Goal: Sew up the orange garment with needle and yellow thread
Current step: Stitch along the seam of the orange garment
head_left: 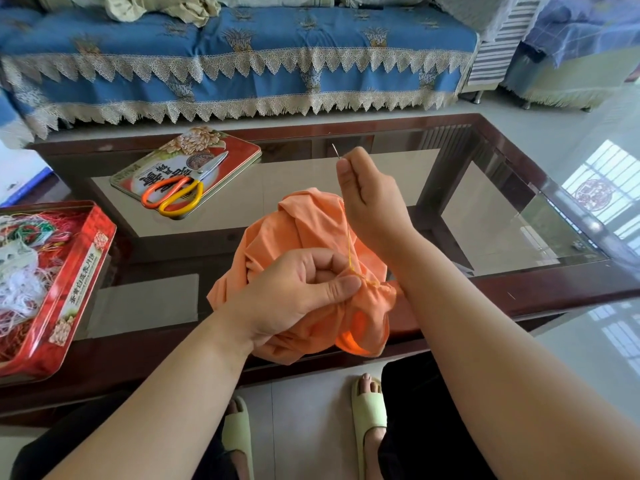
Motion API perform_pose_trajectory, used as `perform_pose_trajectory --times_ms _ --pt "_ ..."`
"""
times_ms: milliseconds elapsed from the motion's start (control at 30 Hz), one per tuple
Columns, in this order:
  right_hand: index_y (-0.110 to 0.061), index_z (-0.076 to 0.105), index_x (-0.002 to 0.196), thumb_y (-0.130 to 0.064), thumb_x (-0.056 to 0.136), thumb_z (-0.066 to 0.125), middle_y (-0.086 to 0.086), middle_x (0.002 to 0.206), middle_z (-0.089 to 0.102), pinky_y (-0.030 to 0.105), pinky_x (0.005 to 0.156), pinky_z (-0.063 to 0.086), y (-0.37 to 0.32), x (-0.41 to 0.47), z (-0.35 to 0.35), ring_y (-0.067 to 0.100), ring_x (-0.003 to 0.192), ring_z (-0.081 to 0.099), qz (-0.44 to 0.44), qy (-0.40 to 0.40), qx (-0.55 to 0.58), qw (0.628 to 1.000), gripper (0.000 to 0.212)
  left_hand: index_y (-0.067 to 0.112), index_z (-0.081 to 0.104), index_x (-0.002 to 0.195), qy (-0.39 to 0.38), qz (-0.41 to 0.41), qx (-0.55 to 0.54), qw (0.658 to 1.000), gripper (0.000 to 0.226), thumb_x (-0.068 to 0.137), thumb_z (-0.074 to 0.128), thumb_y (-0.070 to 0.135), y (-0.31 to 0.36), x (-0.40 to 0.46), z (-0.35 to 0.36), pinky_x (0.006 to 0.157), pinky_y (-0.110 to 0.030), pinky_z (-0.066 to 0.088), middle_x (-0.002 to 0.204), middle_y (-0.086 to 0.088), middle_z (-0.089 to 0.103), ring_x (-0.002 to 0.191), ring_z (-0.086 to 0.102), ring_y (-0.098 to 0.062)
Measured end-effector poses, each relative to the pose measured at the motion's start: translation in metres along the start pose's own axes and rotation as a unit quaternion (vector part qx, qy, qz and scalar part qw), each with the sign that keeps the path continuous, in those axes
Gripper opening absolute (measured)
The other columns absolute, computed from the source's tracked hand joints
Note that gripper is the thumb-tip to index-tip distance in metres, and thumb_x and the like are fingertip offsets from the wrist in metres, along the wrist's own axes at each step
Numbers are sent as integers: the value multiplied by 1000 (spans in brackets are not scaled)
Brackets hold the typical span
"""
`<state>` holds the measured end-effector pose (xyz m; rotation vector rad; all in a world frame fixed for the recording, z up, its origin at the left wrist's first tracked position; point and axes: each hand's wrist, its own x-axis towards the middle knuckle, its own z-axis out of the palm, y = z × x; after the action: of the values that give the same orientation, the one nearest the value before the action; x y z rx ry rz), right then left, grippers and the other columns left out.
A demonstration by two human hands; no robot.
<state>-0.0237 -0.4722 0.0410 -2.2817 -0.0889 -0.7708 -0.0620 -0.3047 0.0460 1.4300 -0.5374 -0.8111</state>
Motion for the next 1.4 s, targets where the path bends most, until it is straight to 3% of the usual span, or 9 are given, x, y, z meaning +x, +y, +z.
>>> perform_pose_trajectory --times_ms 200,433,533,667,900,1000,1133,1267,1400 --pt "-20 36 87 -34 102 29 -4 55 45 30 73 30 20 5 6 27 67 41 23 21 -44 999 22 11 66 79 -43 -24 47 998 8 77 66 18 6 -5 1 58 -16 51 70 -1 71 64 66 -7" --pt "-14 41 88 -36 102 27 2 63 58 32 74 35 24 7 8 32 73 53 75 19 -41 996 30 15 67 75 -61 -30 50 996 4 78 67 18 11 -6 -2 58 -14 49 68 3 69 62 64 -4" --pt "-15 49 83 -27 104 37 0 78 65 37 78 53 19 11 4 19 73 63 181 -40 190 964 27 21 68 71 -36 -17 64 997 7 77 69 27 7 -5 -1 65 -18 50 72 1 64 71 60 -8" --pt "-13 58 82 -26 102 42 -2 77 51 32 75 43 10 8 -8 14 72 45 258 -180 411 856 30 19 67 74 -6 -30 82 996 18 74 71 37 0 0 -2 74 -22 47 75 -2 58 75 55 -11" --pt "-16 71 87 -23 97 56 0 68 59 17 64 41 -30 4 -13 8 61 48 143 -178 265 937 20 26 73 78 76 -77 54 993 18 65 75 37 -12 11 -3 87 -26 50 90 -1 74 90 67 -14" --pt "-12 71 95 -20 97 55 1 64 62 17 60 45 -50 -6 -23 11 59 53 112 -231 298 919 17 22 72 85 115 -82 17 990 28 63 75 39 -12 14 -5 85 -27 50 86 2 74 89 66 -14" --pt "-15 72 89 -22 97 54 1 59 41 17 43 27 -60 -22 -33 10 49 30 191 -303 430 828 21 29 76 84 206 -35 -22 978 10 75 80 26 -14 18 -5 84 -39 51 86 -7 75 90 69 -26" --pt "-10 69 83 -28 95 58 -12 48 43 19 48 27 -54 -28 -43 4 46 34 231 -266 283 892 25 28 76 91 246 13 -13 969 8 84 73 28 -15 17 -7 88 -45 53 89 -5 76 94 70 -27" --pt "-4 69 84 -27 95 57 -3 50 39 21 46 22 -46 -31 -57 9 47 29 246 -310 265 879 28 26 74 91 248 78 18 966 14 80 70 32 -12 13 -4 80 -32 51 86 1 75 87 70 -16"
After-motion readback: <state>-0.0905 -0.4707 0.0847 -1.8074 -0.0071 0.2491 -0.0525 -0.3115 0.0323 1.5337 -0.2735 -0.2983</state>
